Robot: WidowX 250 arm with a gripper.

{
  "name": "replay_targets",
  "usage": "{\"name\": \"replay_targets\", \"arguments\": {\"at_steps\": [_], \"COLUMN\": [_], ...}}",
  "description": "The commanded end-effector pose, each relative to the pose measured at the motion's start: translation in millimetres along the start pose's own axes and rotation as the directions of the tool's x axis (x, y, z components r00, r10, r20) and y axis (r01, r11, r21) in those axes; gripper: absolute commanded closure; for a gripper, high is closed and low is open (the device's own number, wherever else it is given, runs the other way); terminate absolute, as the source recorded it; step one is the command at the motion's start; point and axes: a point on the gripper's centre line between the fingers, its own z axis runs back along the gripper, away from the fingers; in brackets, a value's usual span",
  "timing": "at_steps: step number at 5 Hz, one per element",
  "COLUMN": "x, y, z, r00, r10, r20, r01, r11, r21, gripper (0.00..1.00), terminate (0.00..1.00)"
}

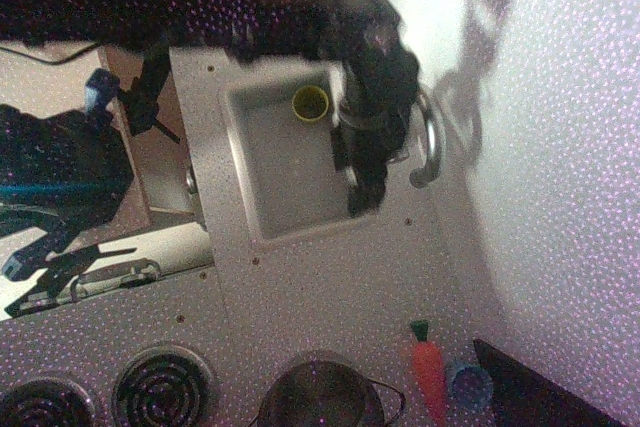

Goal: Turn faucet right

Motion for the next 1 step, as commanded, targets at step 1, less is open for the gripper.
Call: {"name": "replay_targets", "arguments": {"at_steps": [1], "x": [1.1], "y": [-10.6], "z": [19.4], "r00": [0.998], "r10": [-0.036], "r20": [0.059], "r01": [0.036], "r11": [0.999], "r21": [-0.004], "gripper": [0.00], "terminate": [1.00]}}
